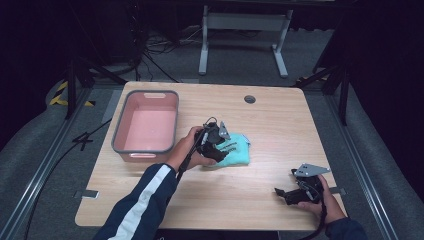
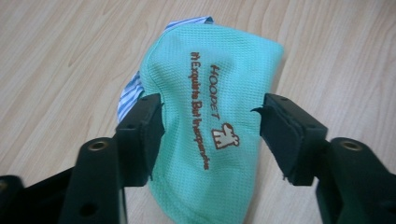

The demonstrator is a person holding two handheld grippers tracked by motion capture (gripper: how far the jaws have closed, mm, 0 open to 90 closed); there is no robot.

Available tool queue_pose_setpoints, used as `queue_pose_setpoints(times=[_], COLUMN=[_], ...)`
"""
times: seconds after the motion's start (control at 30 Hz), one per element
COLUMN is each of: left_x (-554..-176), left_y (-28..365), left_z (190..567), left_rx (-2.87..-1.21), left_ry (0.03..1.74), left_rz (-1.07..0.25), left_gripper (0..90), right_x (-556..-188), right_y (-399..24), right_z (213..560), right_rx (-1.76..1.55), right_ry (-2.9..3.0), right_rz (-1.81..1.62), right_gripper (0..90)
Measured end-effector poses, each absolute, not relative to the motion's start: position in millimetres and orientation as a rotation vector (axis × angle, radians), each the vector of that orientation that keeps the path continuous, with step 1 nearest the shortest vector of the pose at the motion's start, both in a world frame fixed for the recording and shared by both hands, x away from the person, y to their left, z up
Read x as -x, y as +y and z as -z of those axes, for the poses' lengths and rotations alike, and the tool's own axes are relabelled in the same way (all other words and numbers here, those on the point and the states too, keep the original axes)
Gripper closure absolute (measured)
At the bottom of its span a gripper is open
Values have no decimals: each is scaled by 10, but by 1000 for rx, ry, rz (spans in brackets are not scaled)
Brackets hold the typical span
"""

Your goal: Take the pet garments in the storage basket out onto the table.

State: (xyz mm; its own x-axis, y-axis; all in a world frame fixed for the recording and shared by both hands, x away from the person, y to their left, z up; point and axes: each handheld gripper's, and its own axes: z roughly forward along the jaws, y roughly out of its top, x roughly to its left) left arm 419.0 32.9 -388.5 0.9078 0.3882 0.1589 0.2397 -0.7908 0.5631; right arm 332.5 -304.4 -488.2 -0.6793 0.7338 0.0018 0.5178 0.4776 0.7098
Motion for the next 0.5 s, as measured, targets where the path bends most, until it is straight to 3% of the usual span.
queue_pose_setpoints(times=[0.5], left_x=[-3959], left_y=[579], left_z=[3856], left_rx=[-2544], left_ry=[456], left_rz=[-377], left_gripper=[223], right_x=[-3325], right_y=[-3044], right_z=[4882], right_rx=[-1061], right_ry=[2425], right_rz=[-1011], right_gripper=[5])
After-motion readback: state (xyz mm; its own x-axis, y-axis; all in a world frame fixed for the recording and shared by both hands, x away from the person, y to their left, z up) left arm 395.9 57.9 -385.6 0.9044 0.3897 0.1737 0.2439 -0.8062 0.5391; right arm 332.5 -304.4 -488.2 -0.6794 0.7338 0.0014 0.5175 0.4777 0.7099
